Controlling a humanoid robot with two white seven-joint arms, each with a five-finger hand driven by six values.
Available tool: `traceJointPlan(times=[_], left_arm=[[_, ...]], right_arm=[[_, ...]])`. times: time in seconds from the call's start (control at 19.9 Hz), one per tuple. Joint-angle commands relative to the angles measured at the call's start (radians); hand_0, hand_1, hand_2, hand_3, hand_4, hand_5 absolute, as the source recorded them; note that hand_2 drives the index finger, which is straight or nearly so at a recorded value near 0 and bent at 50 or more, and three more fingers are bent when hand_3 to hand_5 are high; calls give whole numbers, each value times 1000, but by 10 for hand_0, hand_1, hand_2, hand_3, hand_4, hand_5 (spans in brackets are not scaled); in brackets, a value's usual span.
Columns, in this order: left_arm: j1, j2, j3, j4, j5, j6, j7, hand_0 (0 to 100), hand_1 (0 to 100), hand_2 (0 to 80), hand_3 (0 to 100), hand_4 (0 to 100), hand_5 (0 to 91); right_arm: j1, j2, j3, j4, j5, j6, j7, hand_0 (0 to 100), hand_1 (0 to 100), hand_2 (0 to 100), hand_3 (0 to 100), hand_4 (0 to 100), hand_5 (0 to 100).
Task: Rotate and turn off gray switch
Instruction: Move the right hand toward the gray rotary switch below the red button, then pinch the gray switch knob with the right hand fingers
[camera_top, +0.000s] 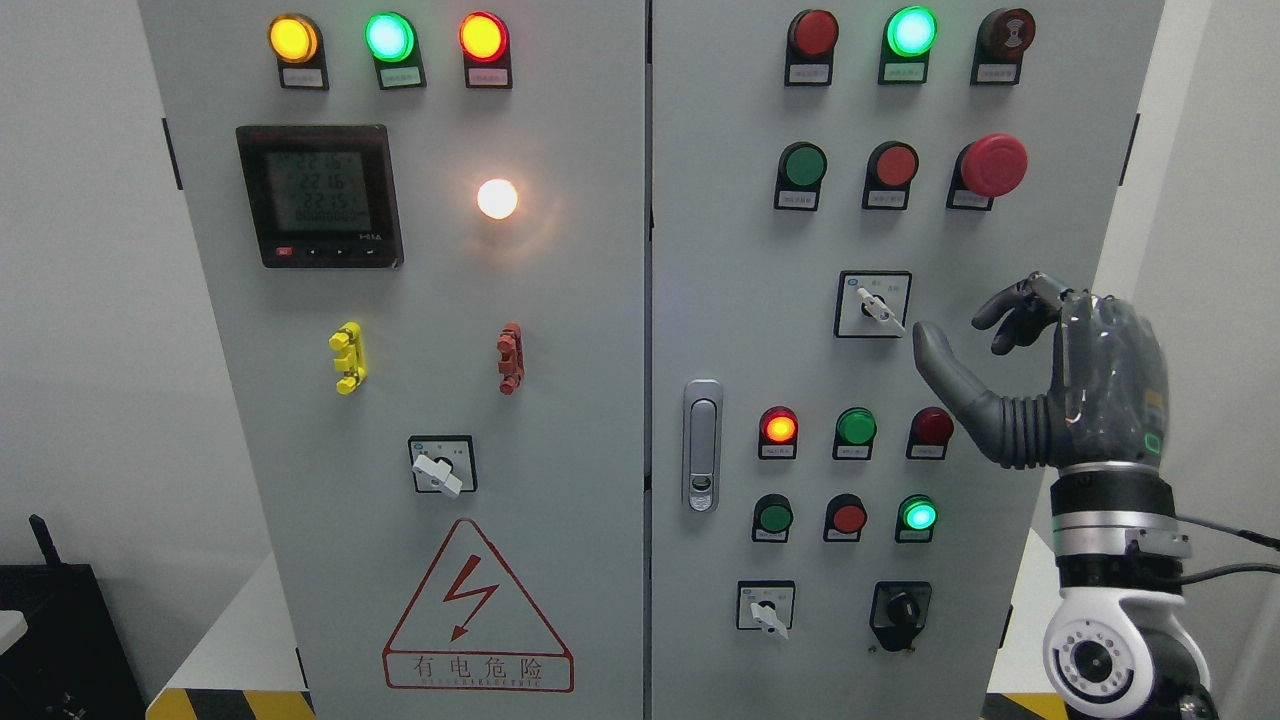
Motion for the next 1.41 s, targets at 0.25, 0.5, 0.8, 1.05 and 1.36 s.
traceJointPlan(times=[0.25, 0.5, 0.8, 1.05, 1.36], left_arm=[[0, 0, 31, 23, -8, 1, 1, 120, 389, 0, 0, 0, 0], [1, 0, 32, 23, -8, 1, -1, 120, 389, 0, 0, 0, 0], [0, 0, 32, 23, -8, 1, -1, 120, 389, 0, 0, 0, 0], [0, 0, 32, 23, -8, 1, -1, 120, 389, 0, 0, 0, 0], [0, 0, 32, 23, -8, 1, -1, 120, 389, 0, 0, 0, 0]], right_arm=[[-28, 67, 35, 47, 25, 0, 0, 106, 374, 595, 810, 766, 988], [-41, 74, 35, 52, 36, 12, 3, 105, 370, 593, 811, 767, 988], [-45, 74, 48, 60, 37, 18, 3, 91, 364, 587, 807, 764, 987], [-56, 81, 60, 63, 37, 26, 3, 80, 387, 587, 806, 763, 986], [-62, 81, 63, 72, 52, 29, 5, 72, 419, 587, 804, 762, 984]])
